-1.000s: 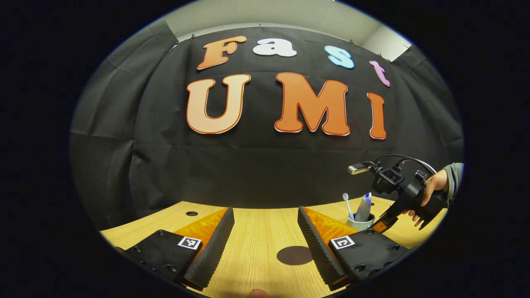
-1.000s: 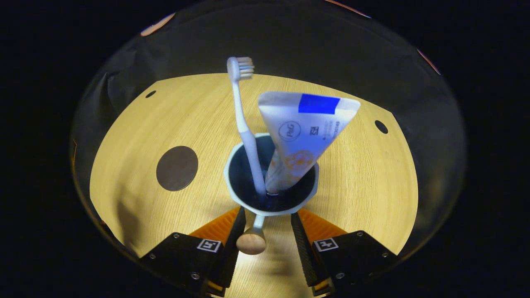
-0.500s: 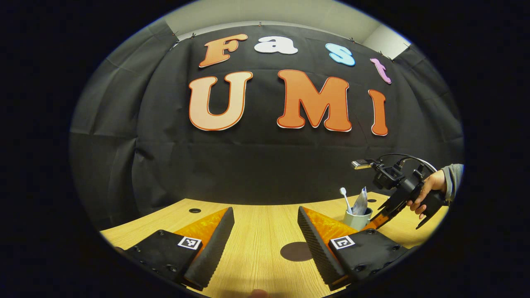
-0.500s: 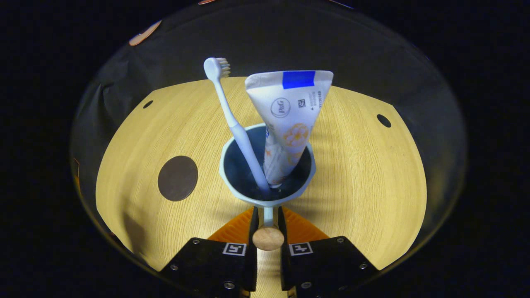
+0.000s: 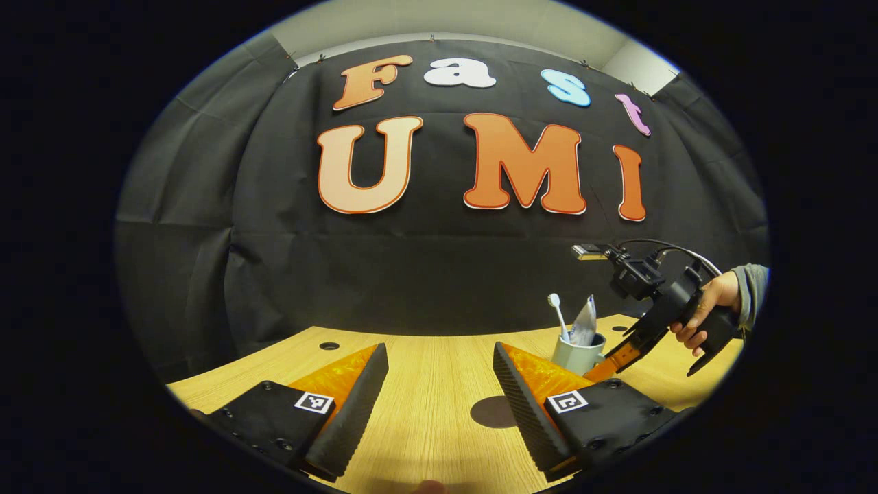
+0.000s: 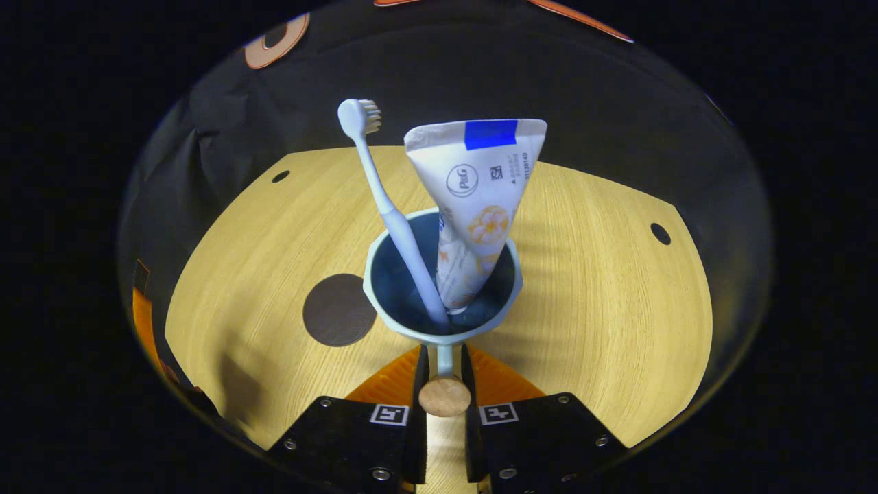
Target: Put the toothbrush and toothpaste on the desktop into the cup, then pick up the cup and place it on the coaster on the desktop.
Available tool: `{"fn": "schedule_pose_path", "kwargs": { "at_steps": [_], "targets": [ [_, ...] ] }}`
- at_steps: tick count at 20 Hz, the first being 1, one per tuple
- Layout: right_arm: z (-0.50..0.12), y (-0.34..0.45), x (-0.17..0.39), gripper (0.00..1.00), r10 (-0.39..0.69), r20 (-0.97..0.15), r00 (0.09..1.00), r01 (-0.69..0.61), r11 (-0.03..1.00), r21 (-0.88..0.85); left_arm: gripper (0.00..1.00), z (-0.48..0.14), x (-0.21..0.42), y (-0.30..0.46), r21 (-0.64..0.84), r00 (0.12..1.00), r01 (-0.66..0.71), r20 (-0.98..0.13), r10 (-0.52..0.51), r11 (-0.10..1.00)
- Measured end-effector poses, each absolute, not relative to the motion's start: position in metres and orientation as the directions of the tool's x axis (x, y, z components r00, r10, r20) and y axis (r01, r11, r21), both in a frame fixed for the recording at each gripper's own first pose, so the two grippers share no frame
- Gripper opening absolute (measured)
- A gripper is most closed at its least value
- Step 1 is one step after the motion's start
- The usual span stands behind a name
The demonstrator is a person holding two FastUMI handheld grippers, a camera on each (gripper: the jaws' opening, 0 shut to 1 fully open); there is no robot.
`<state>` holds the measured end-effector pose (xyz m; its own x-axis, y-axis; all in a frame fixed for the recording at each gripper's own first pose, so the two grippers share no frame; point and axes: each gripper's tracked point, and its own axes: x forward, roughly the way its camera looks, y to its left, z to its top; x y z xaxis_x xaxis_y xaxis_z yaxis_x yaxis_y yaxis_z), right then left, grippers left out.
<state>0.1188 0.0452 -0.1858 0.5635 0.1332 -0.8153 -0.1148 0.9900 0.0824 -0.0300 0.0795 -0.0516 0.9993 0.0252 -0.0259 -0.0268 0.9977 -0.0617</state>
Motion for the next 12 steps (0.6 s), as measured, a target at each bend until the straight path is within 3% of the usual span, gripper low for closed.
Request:
{"fn": "schedule_pose_path", "kwargs": {
  "at_steps": [12],
  "targets": [
    [-0.192, 0.041, 0.126, 0.23, 0.23, -0.797, 0.558, -0.29, 0.954, 0.073, 0.99, -0.06, -0.034, 0.095, -0.059, 0.998, -0.052, -0.03, 0.05, 0.997]
  ]
}}
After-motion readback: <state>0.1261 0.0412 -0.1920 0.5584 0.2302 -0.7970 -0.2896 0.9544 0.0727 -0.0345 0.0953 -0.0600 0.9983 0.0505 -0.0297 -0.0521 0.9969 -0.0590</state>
